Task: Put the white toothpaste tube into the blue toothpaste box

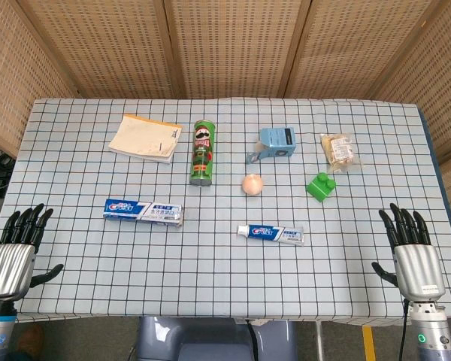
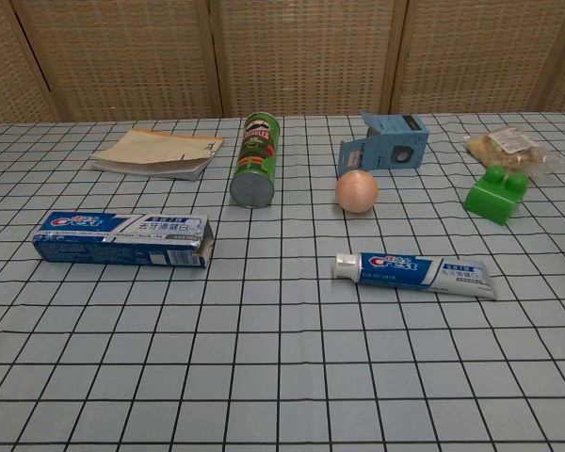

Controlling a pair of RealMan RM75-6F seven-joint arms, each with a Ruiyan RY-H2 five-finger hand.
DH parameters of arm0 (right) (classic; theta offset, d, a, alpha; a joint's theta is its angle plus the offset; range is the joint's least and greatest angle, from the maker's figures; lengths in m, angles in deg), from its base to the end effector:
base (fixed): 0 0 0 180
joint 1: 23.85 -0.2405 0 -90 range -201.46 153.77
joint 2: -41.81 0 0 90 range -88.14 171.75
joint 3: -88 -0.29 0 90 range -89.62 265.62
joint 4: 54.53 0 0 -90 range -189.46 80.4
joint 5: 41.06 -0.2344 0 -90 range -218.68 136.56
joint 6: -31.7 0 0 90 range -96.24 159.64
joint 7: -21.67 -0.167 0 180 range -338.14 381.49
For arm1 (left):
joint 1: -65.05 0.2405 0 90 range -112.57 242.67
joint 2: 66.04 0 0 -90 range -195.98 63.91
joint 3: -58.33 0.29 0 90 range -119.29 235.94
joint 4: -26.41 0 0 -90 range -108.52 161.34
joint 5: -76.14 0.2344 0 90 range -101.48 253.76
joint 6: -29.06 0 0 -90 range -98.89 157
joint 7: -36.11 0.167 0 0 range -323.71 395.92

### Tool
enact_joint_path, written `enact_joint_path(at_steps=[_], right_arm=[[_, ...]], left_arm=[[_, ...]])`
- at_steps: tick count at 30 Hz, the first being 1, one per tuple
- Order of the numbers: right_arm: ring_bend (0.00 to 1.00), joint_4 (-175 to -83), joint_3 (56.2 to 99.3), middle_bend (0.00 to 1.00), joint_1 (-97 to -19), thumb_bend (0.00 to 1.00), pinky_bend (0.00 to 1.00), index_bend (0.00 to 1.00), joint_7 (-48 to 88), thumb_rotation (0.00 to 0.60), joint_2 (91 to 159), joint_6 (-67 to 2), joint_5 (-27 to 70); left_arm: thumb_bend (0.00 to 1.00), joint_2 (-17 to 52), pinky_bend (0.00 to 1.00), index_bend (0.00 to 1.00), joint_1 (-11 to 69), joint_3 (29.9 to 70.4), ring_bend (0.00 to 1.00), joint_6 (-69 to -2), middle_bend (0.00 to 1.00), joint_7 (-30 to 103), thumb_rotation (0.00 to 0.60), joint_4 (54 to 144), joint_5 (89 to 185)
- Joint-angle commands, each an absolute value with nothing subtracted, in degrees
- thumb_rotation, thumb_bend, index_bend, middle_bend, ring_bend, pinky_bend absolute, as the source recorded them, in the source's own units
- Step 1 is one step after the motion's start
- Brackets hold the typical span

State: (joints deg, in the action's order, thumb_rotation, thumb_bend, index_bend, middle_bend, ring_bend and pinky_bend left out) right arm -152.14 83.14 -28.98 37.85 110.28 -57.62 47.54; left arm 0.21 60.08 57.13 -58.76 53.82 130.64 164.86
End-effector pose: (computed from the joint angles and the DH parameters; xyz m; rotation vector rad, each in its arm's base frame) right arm -0.3071 -0.2146 0.1324 1.3931 -0.7185 0.9105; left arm -0.2915 0.1977 0.1237 -1.4454 -0.8171 -0.8986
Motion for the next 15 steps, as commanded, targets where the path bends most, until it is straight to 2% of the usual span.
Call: enact_joint_path(at_steps=[1, 5, 9, 11, 13, 15], right_arm=[[0.00, -152.1, 83.1, 0.00, -29.0, 0.00, 0.00, 0.00, 37.8, 0.600, 110.3, -57.6, 47.5], [0.00, -152.1, 83.2, 0.00, -29.0, 0.00, 0.00, 0.00, 37.4, 0.600, 110.3, -57.5, 47.7], [0.00, -152.4, 83.8, 0.00, -30.2, 0.00, 0.00, 0.02, 35.7, 0.600, 110.6, -54.4, 47.4], [0.04, -151.6, 83.6, 0.04, -32.3, 0.00, 0.07, 0.08, 35.0, 0.600, 111.5, -50.8, 47.1], [0.14, -149.4, 82.7, 0.14, -34.6, 0.00, 0.21, 0.17, 35.5, 0.600, 113.2, -48.8, 47.9], [0.22, -146.2, 82.0, 0.22, -37.3, 0.00, 0.28, 0.23, 35.8, 0.600, 115.9, -45.9, 48.4]], left_arm=[[0.00, 0.0, 0.00, 0.00, 60.1, 57.1, 0.00, -58.8, 0.00, 53.0, 0.600, 130.6, 165.2], [0.00, -0.2, 0.00, 0.00, 60.2, 57.3, 0.00, -58.9, 0.00, 52.1, 0.600, 130.4, 165.7], [0.00, -0.2, 0.00, 0.00, 60.1, 57.2, 0.00, -58.6, 0.00, 52.0, 0.600, 130.4, 165.3], [0.00, -0.1, 0.00, 0.00, 59.8, 56.8, 0.00, -58.1, 0.00, 52.0, 0.600, 130.5, 164.5], [0.00, 0.0, 0.00, 0.00, 59.6, 56.6, 0.00, -57.6, 0.00, 52.1, 0.600, 130.5, 163.9], [0.00, 0.2, 0.00, 0.00, 59.3, 56.4, 0.00, -56.9, 0.00, 52.5, 0.600, 130.5, 163.2]])
